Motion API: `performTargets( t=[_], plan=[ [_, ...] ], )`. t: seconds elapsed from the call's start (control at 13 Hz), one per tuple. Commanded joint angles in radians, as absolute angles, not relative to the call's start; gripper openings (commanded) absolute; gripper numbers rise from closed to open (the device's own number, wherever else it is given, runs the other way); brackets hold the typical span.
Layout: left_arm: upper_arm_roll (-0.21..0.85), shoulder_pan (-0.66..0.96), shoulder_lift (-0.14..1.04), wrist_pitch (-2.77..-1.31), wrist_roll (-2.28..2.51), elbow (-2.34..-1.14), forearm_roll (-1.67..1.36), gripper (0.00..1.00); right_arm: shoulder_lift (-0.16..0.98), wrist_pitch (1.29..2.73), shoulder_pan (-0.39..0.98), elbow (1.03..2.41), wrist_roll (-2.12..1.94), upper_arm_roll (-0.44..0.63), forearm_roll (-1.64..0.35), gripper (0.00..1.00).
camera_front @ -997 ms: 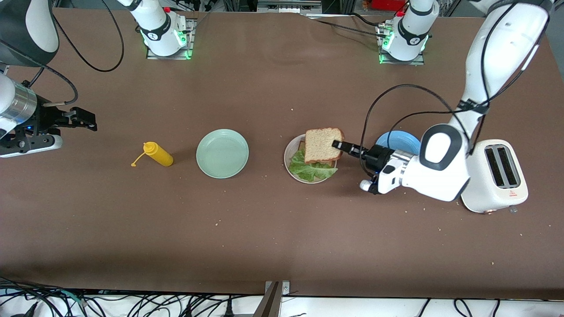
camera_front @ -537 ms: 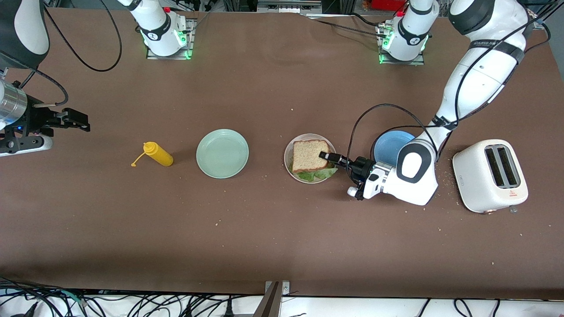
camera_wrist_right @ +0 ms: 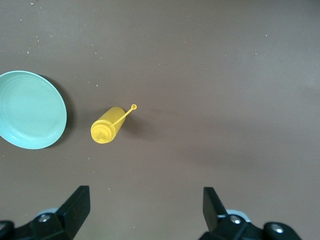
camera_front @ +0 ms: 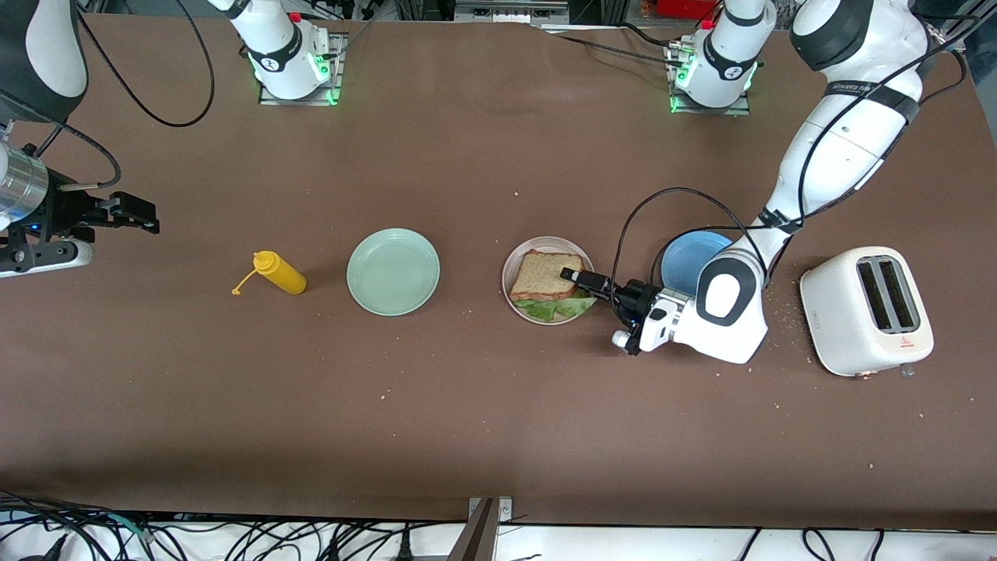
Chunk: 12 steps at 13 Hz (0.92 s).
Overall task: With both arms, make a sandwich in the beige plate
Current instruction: 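Lower the bread onto the lettuce and open the left gripper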
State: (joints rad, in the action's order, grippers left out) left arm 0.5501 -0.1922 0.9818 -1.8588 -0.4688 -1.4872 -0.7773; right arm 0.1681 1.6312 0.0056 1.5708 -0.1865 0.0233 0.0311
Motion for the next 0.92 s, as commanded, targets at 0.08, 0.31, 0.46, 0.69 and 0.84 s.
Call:
performTargets(
  t=[0.08, 0.31, 0.46, 0.69, 0.84],
  plan=[
    [0.546, -0.206, 0.927, -1.856, -0.488, -1.5, -0.731, 1.0, 0.175, 1.632, -0.005, 1.557, -0.179, 0.017, 0.012, 1.0],
    [0.545, -0.207, 0.858, -1.858, -0.477, -1.499, -0.62, 1.0, 0.175, 1.634, -0.006, 1.557, -0.179, 0.017, 0.012, 1.0],
    [0.546, -0.21, 0.816, -1.855, -0.462, -1.499, -0.507, 1.0, 0.175, 1.634, -0.005, 1.557, -0.179, 0.017, 0.012, 1.0],
    [0.549, -0.206, 0.732, -1.838, -0.365, -1.497, -0.36, 1.0, 0.175, 1.634, -0.006, 1.557, -0.179, 0.017, 0.012, 1.0],
    [0.549, -0.204, 0.655, -1.809, -0.303, -1.496, -0.281, 1.0, 0.175, 1.634, -0.006, 1.555, -0.179, 0.018, 0.012, 1.0]
  ],
)
